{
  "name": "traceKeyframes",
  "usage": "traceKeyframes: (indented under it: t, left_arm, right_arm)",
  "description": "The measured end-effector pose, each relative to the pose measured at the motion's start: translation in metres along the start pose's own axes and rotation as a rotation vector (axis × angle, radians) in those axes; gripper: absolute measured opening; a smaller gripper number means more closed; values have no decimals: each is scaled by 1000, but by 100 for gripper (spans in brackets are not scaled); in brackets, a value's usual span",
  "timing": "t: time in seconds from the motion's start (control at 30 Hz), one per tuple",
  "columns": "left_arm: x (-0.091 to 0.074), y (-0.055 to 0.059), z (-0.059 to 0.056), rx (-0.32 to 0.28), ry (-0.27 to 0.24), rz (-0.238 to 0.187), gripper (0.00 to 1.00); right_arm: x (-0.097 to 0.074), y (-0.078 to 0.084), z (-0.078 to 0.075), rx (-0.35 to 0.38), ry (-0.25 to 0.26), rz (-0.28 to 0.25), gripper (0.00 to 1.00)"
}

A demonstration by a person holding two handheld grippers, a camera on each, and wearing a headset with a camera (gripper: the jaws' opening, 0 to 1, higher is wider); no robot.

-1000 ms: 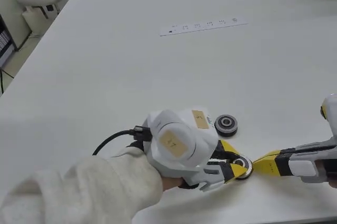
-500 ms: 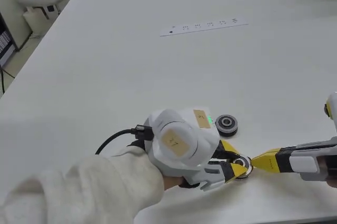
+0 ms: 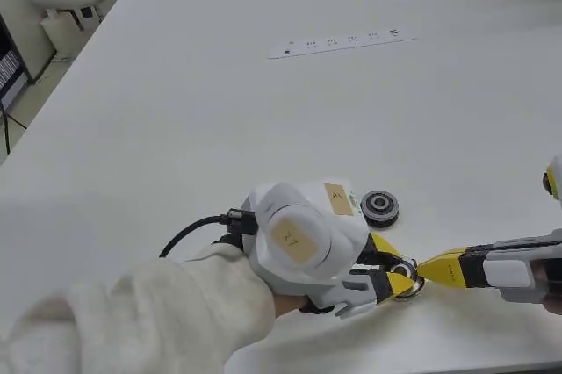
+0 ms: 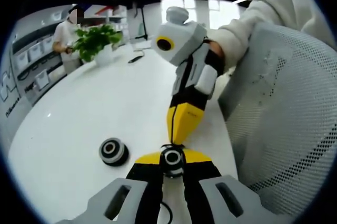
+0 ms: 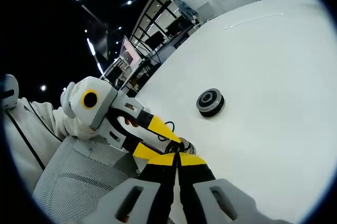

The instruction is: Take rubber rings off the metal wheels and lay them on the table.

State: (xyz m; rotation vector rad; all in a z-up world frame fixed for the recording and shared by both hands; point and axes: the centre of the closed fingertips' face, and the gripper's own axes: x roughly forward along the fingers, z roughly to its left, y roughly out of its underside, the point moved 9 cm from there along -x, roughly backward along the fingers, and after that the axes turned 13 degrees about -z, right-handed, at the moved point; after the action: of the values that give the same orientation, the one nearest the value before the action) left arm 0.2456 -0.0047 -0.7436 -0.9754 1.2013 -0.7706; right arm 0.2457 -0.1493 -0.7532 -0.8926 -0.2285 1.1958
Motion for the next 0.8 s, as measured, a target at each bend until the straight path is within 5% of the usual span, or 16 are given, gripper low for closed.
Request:
traceKeyframes:
  t: [0.8]
  left_arm:
    - [0, 1, 0, 1, 4, -4, 14]
  right_arm:
    - [2, -2, 8, -6, -58, -9, 0]
